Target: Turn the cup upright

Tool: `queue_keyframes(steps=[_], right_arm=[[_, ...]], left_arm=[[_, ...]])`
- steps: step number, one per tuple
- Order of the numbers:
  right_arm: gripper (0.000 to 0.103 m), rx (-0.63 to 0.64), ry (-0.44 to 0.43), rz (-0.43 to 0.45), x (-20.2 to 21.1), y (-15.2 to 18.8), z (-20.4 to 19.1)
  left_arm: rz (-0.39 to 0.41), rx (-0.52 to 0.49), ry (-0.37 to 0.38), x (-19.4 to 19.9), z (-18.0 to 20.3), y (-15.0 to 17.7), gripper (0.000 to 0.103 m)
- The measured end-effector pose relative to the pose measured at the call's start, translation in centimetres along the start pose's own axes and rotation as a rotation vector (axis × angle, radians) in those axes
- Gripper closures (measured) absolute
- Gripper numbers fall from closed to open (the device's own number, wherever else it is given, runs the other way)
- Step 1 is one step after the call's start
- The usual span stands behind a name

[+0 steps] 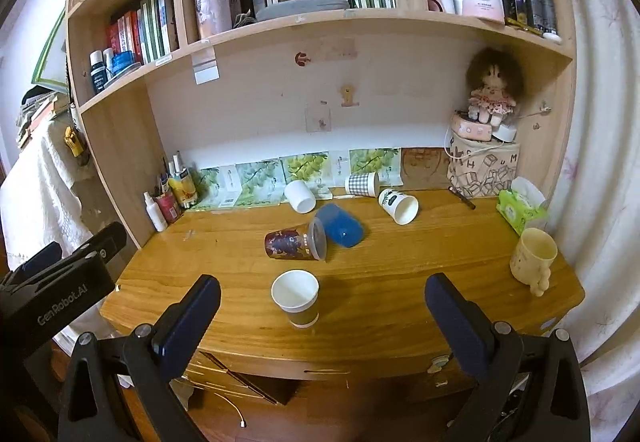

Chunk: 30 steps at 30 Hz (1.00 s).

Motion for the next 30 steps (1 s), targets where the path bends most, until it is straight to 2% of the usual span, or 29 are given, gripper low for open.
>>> queue_keyframes(steps=[7, 17, 30], right_arm=[[0.001, -0.017, 0.01, 0.033, 0.2, -0.3, 1.3], [0.001, -0.022, 0.033, 0.07, -0.2, -1.6, 2.9], [0.001, 0.006, 0.007, 0.065, -1.6, -2.4, 2.2]], left_arm=[[0.005, -0.025, 0.019, -0.5, 1.4, -0.3, 0.001], [0.078, -0.103, 0.076, -0.3, 4.5, -1.6, 0.001], [0.091, -0.087, 0.078, -0.9, 4.3, -2.0, 0.001]])
Point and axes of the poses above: each gripper's, at about its wrist camera, not at the fingertips, and x roughly against the way its jaws point, z to its right, y to its underside, the point moved 10 cm from there along -x, roughly the way its jaws point, and after that the axes turned 3 degrees about -z, right-handed, at the moved point
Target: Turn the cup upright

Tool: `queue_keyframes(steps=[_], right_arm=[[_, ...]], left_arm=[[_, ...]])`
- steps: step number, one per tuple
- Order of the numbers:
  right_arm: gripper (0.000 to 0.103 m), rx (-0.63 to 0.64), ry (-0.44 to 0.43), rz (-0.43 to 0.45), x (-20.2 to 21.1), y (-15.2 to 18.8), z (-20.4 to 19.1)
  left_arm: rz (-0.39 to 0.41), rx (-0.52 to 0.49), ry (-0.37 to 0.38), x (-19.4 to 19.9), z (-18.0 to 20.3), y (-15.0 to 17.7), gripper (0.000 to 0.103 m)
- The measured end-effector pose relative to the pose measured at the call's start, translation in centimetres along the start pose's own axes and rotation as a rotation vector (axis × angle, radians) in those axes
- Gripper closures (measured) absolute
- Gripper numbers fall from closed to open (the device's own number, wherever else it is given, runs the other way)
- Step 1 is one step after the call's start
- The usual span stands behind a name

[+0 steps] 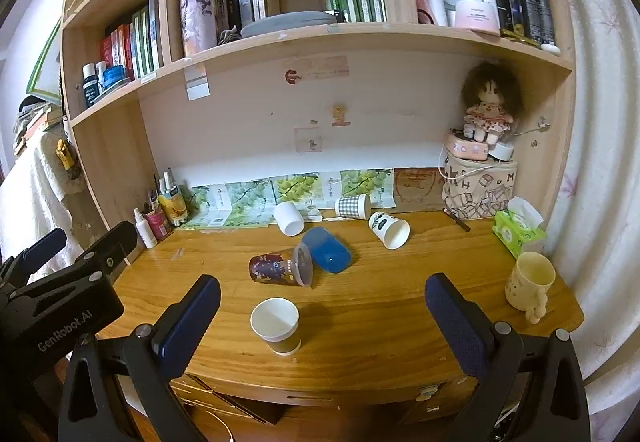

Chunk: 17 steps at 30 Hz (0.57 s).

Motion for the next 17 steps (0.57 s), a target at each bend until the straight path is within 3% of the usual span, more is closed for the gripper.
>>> queue_keyframes(steps=[17], right_arm=[[0.001, 0.044, -0.019, -0.026, -1.0, 0.0, -1.1]], left_arm=[[-0.01, 0.035, -0.025, -0.6, -1.0, 0.1, 0.001]])
Point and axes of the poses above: each gripper's, at about its wrist camera, not at the fingertips, and x roughly against the way its jaws point, z to its right, y to its underside, the point moved 10 cm from there along -x, roughly the way its jaws point, and after that the axes turned 3 degrees about -z, right-handed, at the moved point
